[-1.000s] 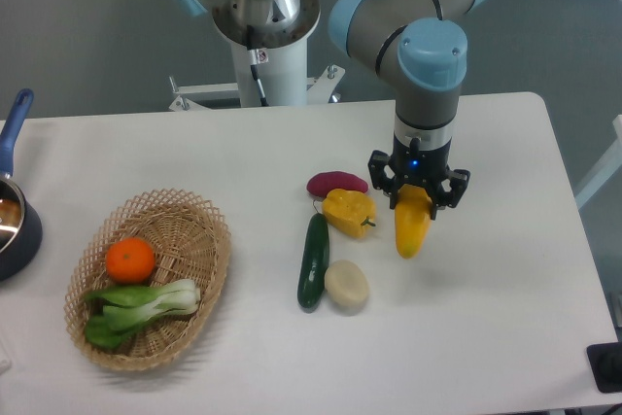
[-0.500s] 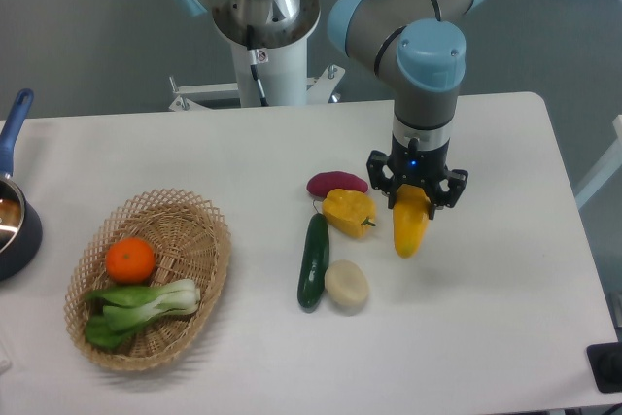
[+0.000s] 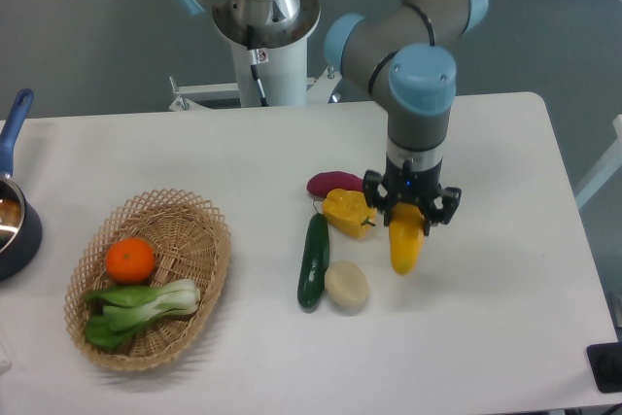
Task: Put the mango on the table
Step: 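Lower the held yellow mango onto the table beside the beige item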
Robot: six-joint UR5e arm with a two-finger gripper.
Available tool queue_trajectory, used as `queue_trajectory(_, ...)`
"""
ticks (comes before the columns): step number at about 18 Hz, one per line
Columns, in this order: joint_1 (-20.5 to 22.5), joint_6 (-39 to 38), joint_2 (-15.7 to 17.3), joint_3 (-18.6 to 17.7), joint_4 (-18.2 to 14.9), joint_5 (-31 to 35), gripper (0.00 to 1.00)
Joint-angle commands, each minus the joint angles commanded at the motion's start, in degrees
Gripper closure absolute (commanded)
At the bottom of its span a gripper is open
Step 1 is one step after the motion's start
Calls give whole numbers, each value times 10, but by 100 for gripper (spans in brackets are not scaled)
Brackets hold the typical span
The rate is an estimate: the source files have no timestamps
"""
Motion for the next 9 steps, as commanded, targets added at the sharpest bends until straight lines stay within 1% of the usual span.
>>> queue_trajectory(2, -7, -5, -22, 8, 16, 19, 61)
queue_trajectory(4, -25, -24, -44, 13, 33, 46, 59)
queue_trajectory(5, -33, -35, -54, 19, 35, 65, 58)
queue_trajectory(6, -41, -48, -62, 30, 35, 78, 54)
queue_trajectory(7, -47, -57, -67, 37, 35, 82, 47)
queue_trajectory(8, -48, -59, -68, 38, 35, 81, 37)
queue_trajectory(9, -48, -56, -68, 38, 35, 82, 25)
